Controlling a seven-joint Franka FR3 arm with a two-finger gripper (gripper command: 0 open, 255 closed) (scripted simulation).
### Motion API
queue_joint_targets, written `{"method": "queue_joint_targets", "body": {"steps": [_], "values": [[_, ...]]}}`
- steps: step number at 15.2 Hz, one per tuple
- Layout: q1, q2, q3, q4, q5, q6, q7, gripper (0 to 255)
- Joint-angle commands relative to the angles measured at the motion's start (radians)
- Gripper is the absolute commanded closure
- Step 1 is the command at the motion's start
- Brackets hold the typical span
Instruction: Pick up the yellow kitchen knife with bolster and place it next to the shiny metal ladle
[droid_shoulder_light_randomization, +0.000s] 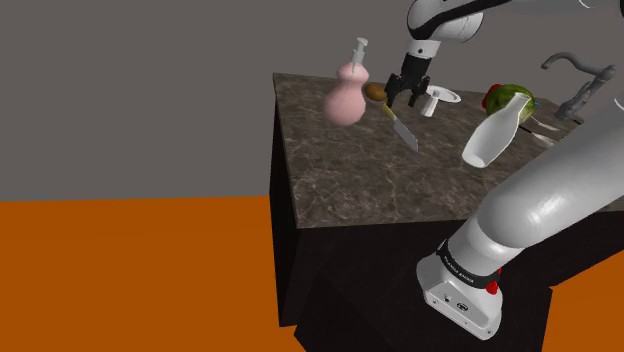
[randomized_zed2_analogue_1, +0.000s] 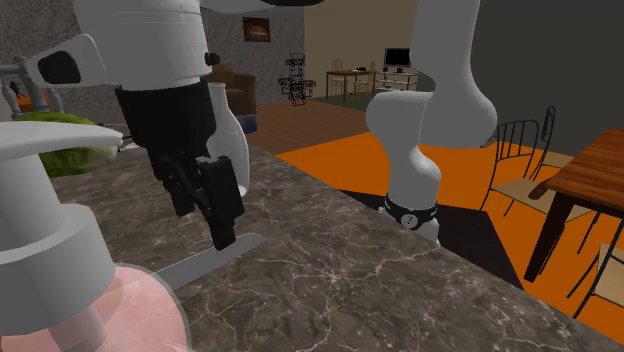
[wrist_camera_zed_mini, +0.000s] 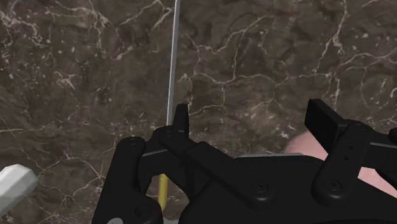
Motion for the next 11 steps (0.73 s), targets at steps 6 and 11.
{"method": "queue_joint_targets", "body": {"steps": [6, 11], "values": [[-0.065, 0.235, -0.079, 0.109, 0.118, 0.078, -0.061, 0], [-0.080, 0.289, -0.085, 0.106, 0.150, 0.124, -0.078, 0]]}}
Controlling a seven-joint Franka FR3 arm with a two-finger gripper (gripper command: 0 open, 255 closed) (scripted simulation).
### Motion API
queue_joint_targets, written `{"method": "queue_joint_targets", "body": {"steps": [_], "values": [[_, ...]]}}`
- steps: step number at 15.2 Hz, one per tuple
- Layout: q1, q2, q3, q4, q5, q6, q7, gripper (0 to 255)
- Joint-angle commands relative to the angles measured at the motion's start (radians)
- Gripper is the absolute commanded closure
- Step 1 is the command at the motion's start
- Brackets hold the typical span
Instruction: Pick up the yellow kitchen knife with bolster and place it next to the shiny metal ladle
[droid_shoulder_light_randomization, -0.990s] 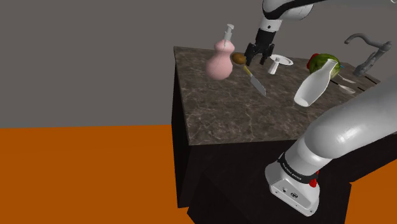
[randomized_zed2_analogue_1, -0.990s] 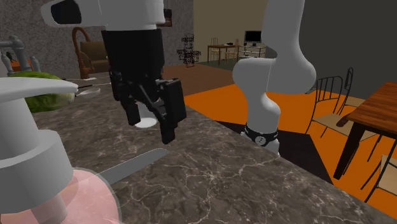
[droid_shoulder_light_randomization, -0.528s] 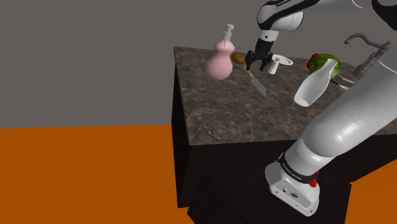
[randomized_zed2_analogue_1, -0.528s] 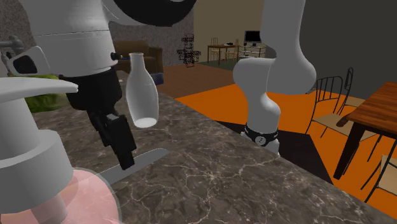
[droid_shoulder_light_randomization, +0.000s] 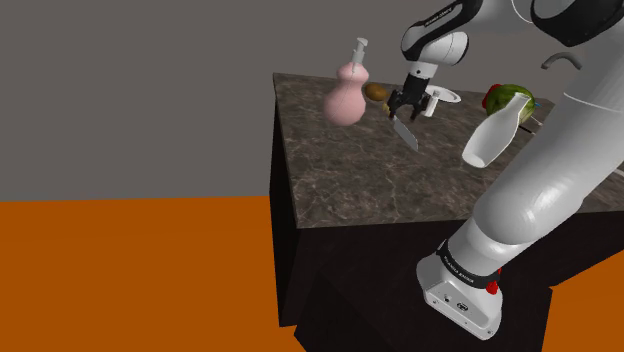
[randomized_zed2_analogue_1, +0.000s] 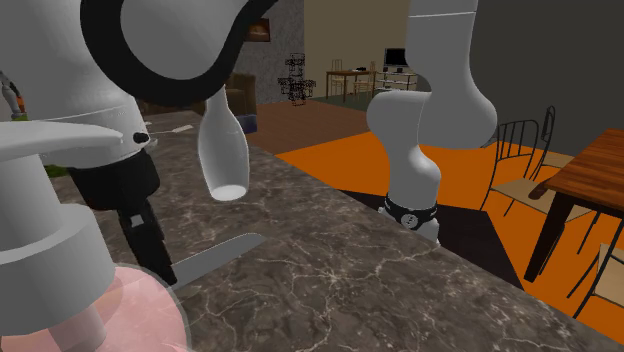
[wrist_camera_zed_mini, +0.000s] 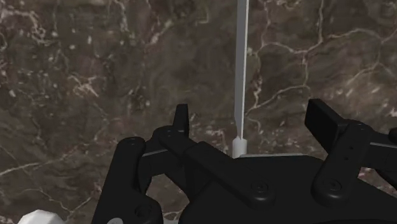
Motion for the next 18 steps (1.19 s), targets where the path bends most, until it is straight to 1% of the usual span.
{"method": "queue_joint_targets", "body": {"steps": [1, 4, 12, 13, 18], "values": [[-0.002, 0.015, 0.001, -0.015, 0.009, 0.028, -0.007, 0], [-0.004, 0.038, 0.004, -0.039, 0.023, 0.073, -0.016, 0], [-0.004, 0.038, 0.004, -0.039, 0.023, 0.073, -0.016, 0], [-0.004, 0.038, 0.004, -0.039, 0.023, 0.073, -0.016, 255], [-0.004, 0.038, 0.004, -0.039, 0.023, 0.073, -0.016, 255]]}}
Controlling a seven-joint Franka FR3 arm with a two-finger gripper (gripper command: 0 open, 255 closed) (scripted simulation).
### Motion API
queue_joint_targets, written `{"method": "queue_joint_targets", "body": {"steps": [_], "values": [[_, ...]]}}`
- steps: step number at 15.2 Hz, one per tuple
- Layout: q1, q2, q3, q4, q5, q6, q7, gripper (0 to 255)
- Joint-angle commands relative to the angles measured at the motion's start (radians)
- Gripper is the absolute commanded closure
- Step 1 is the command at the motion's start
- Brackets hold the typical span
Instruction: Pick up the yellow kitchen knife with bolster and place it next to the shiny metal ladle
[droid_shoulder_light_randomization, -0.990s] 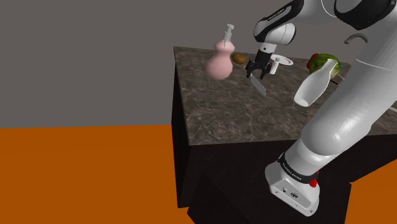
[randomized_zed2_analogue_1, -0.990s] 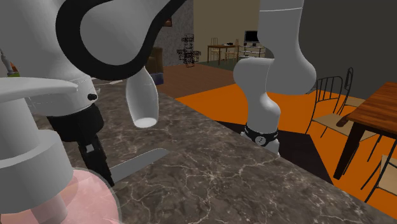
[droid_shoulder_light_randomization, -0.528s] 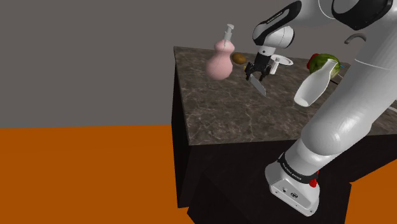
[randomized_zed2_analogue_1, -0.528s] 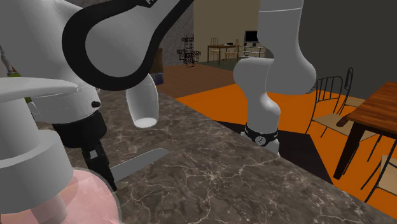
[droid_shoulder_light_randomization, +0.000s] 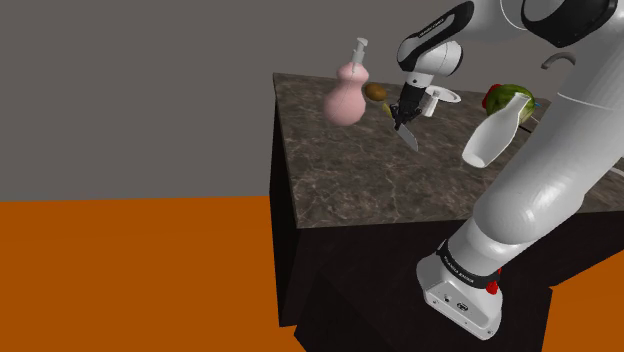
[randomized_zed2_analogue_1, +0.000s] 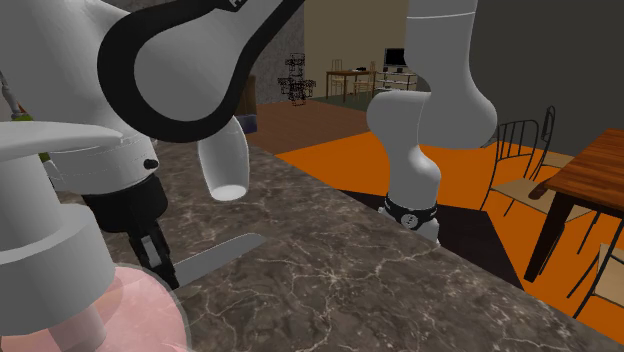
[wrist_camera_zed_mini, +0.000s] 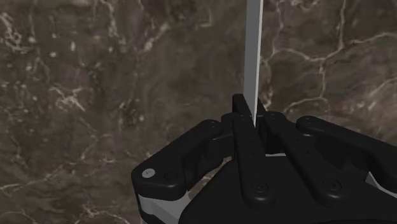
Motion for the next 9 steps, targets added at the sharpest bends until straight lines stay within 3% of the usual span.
{"method": "queue_joint_targets", "body": {"steps": [1, 9], "values": [[0.000, 0.000, 0.000, 0.000, 0.000, 0.000, 0.000, 255], [0.004, -0.040, -0.004, 0.025, -0.023, -0.061, 0.017, 255]]}}
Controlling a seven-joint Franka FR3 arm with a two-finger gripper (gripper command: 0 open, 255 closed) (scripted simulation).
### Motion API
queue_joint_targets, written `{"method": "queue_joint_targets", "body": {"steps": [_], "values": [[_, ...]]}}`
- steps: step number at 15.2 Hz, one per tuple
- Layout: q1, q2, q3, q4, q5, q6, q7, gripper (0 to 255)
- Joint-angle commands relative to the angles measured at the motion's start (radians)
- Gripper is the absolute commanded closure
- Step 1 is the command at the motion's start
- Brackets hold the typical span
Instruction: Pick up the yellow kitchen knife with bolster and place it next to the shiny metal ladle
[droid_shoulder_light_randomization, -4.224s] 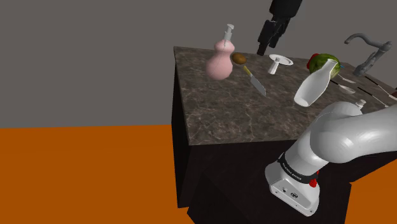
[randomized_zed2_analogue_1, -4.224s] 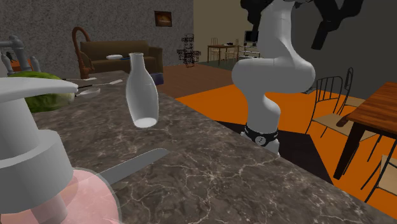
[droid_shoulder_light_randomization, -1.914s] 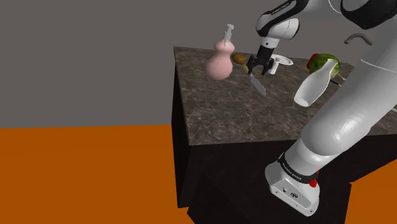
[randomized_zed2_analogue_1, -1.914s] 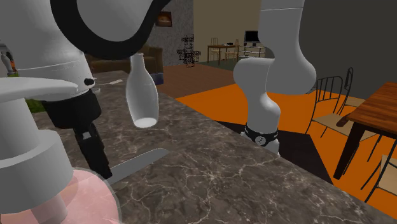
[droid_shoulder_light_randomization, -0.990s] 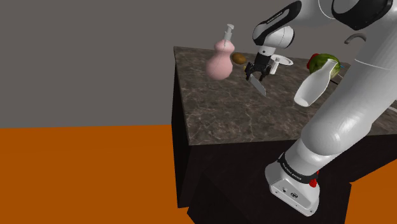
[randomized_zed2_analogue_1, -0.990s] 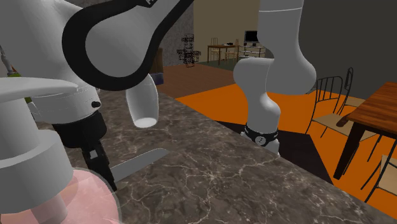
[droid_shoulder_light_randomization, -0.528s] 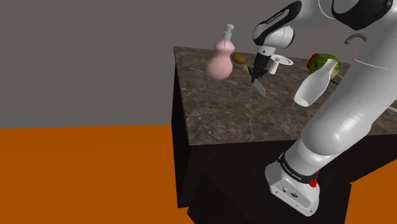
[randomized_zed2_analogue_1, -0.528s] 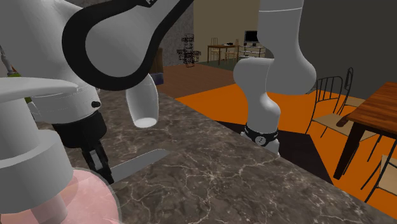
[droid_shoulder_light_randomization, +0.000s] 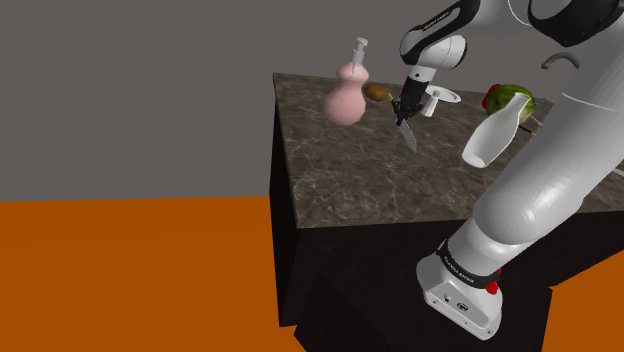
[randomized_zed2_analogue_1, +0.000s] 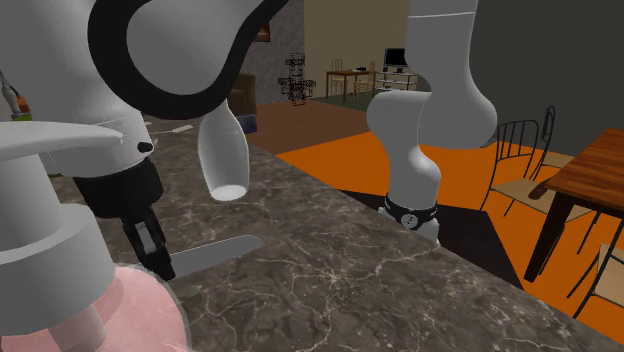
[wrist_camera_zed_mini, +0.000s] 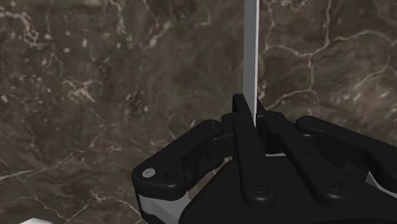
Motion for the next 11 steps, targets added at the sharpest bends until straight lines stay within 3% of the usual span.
{"method": "queue_joint_targets", "body": {"steps": [1, 11], "values": [[0.002, -0.020, -0.002, 0.008, -0.011, -0.027, 0.008, 255], [0.007, -0.084, -0.004, 0.077, -0.045, -0.152, 0.034, 255]]}}
